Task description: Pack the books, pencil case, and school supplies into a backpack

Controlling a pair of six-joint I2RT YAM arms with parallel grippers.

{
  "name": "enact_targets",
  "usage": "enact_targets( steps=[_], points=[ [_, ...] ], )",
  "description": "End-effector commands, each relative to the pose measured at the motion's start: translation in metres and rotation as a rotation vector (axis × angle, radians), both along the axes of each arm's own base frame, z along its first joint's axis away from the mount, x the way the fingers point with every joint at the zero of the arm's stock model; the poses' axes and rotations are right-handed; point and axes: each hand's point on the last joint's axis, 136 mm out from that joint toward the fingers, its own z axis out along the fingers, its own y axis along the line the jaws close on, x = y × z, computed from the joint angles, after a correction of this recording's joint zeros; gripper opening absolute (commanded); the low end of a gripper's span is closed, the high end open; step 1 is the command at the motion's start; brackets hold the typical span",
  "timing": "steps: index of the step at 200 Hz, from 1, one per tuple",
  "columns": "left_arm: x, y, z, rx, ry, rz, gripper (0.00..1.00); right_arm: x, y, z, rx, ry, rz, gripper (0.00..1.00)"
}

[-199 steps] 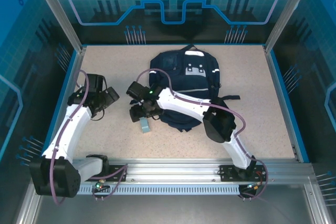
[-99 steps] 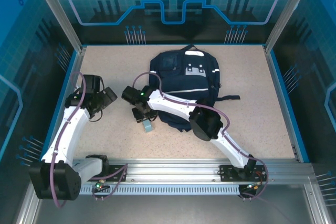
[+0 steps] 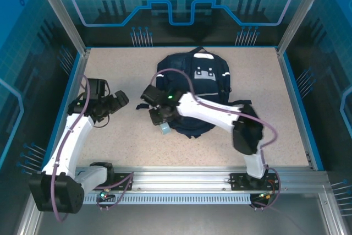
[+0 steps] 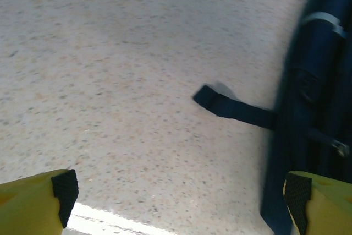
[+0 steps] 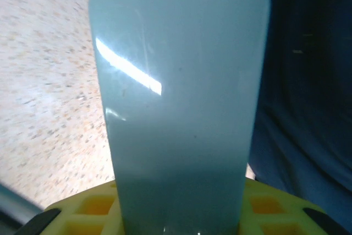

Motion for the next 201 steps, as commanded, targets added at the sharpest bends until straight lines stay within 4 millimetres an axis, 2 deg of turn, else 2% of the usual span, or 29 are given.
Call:
enact_targets(
  steps=[1,20,45,65,68,89,120,141,170,201],
  points=[
    [0.012,-0.036,0.023,-0.028,-0.119,-0.173,0.98,0.016,-0.032,0.043,0.091,-0.12,-0.062,0.28],
    [0.02,-0.069,0.031,0.003,-0.167,-0.319,0.99,0.024,-0.08,0.06,0.118,-0.142,-0.174,0.29],
    [0.03,-0.115,0.035,0.021,-0.197,-0.503,0.99,0.036,-0.153,0.068,0.141,-0.136,-0.35,0.3],
    [0.036,-0.157,0.036,0.046,-0.215,-0.675,0.96,0.04,-0.197,0.073,0.163,-0.145,-0.452,0.3],
    [0.036,-0.162,0.031,0.062,-0.199,-0.697,0.96,0.04,-0.203,0.073,0.165,-0.141,-0.468,0.3],
    [0.039,-0.2,0.024,0.142,-0.18,-0.856,0.94,0.04,-0.238,0.067,0.18,-0.106,-0.572,0.3],
    [0.038,-0.255,0.011,0.234,-0.189,-1.093,0.9,0.035,-0.266,0.053,0.229,-0.046,-0.68,0.3],
    [0.039,-0.28,-0.006,0.318,-0.167,-1.215,0.85,0.032,-0.274,0.045,0.26,-0.018,-0.724,0.3],
    [0.051,-0.294,-0.026,0.4,-0.114,-1.277,0.8,0.029,-0.28,0.039,0.288,0.002,-0.753,0.31],
    [0.06,-0.299,-0.042,0.441,-0.066,-1.314,0.74,0.027,-0.282,0.038,0.297,0.003,-0.764,0.31]
  ],
)
